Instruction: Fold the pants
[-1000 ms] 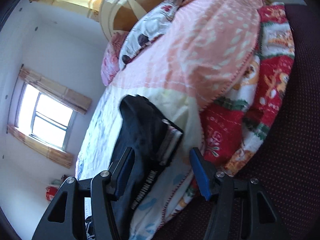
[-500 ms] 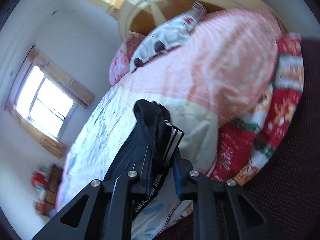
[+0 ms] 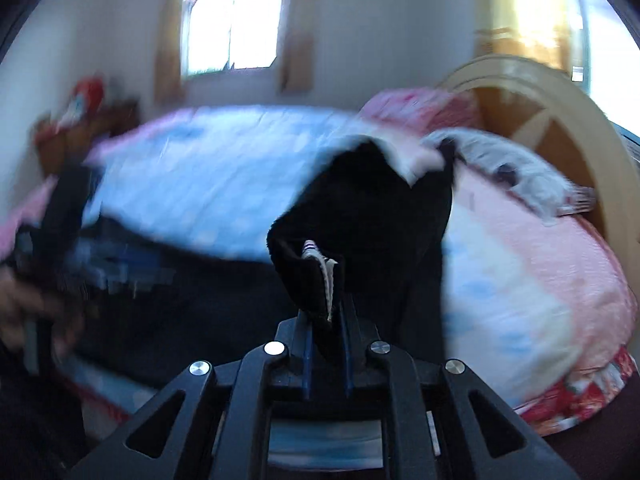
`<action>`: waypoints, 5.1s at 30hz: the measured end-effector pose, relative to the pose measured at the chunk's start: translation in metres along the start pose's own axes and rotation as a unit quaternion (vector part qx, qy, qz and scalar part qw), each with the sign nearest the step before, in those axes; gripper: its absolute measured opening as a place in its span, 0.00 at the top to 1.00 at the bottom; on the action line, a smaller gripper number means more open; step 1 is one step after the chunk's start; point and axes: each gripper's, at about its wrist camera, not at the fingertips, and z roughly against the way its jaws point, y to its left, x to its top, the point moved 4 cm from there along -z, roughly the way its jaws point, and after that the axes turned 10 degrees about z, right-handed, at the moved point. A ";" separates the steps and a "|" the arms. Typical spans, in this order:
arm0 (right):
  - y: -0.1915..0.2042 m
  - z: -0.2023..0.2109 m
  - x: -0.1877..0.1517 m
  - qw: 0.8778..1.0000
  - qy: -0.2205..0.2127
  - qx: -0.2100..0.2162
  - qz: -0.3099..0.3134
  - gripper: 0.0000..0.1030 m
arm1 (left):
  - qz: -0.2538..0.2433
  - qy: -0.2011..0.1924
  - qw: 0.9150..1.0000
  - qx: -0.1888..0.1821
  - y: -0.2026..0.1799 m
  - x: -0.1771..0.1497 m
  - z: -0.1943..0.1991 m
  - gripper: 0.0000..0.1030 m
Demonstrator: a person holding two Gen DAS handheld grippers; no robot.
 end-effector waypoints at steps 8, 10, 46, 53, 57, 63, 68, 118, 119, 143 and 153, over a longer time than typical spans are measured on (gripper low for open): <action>0.016 -0.007 -0.007 1.000 0.019 0.021 -0.014 0.90 | 0.036 0.044 0.992 -0.109 -0.034 -0.001 -0.019 0.03; 0.020 -0.002 -0.008 1.000 0.015 0.019 -0.007 0.90 | 0.031 0.053 0.991 -0.119 -0.045 0.000 -0.025 0.03; 0.039 0.036 -0.013 0.992 -0.083 0.093 0.015 0.50 | 0.004 0.033 0.999 -0.022 -0.012 0.012 0.022 0.90; 0.015 0.020 -0.020 0.991 -0.058 0.095 -0.080 0.50 | 0.029 0.015 0.999 0.029 0.042 -0.005 0.054 0.90; 0.023 0.013 -0.015 0.991 -0.053 0.098 -0.070 0.49 | 0.045 0.015 0.998 0.043 0.064 -0.017 0.059 0.90; 0.035 -0.004 -0.014 0.993 -0.030 0.106 -0.040 0.49 | 0.065 0.010 0.997 0.051 0.079 -0.028 0.059 0.90; 0.037 -0.013 -0.018 0.994 0.002 0.103 -0.035 0.49 | 0.072 0.003 0.996 0.055 0.089 -0.032 0.064 0.90; 0.029 0.023 0.008 0.995 0.025 0.056 -0.084 0.76 | -0.034 -0.148 0.974 0.167 0.075 -0.025 0.136 0.13; 0.032 0.019 0.017 0.994 0.015 0.068 -0.080 0.75 | -0.037 -0.146 0.975 0.164 0.072 -0.023 0.134 0.12; 0.039 -0.052 0.038 0.996 0.074 0.024 -0.052 0.53 | -0.086 -0.091 0.964 0.234 0.056 -0.016 0.066 0.02; 0.051 -0.062 0.017 0.995 0.097 -0.028 0.012 0.52 | -0.068 -0.059 0.967 0.239 0.070 -0.027 0.046 0.01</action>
